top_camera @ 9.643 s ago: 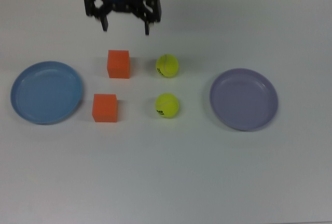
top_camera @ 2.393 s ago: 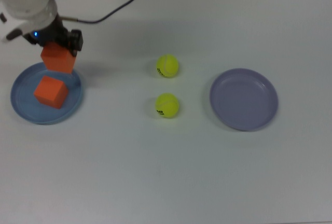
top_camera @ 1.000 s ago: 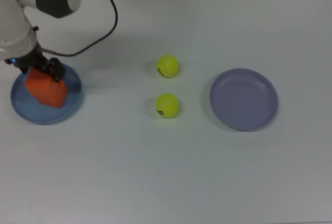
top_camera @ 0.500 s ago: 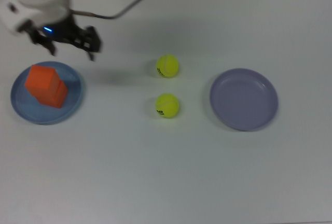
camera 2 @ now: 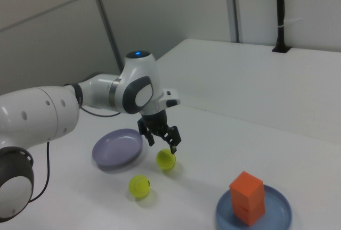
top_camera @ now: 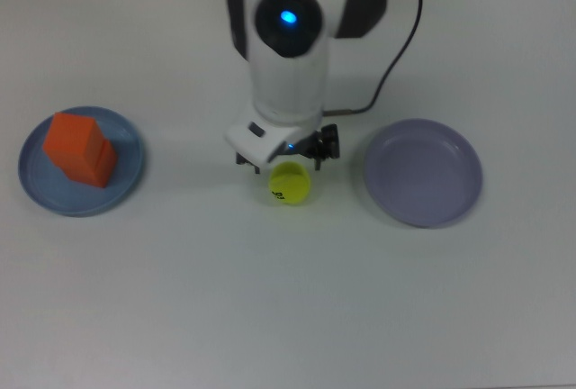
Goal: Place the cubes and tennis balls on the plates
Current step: 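Move the gripper to a yellow tennis ball and grasp it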
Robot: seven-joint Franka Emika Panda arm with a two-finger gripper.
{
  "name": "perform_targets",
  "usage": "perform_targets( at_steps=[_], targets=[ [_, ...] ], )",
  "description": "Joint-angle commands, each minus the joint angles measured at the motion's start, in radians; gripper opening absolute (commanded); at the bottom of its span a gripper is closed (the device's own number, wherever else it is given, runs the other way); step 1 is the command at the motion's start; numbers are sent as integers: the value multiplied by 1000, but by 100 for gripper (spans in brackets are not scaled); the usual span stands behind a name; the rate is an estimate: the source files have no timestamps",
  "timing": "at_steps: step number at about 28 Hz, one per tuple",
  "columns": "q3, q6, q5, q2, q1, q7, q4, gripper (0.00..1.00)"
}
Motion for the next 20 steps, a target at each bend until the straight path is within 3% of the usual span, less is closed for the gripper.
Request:
perform_targets(
  at_steps=[1,6,10,11,15,20],
  targets=[
    [-10,46,-89,57,25,107,0,100],
    [-17,62,-94,71,18,127,-1,98],
    [-18,63,-94,72,15,127,-3,55],
    [-18,62,-91,72,15,129,-3,37],
    [-14,52,-83,63,22,130,-1,30],
    [11,-37,-79,19,44,144,6,27]
  ],
)
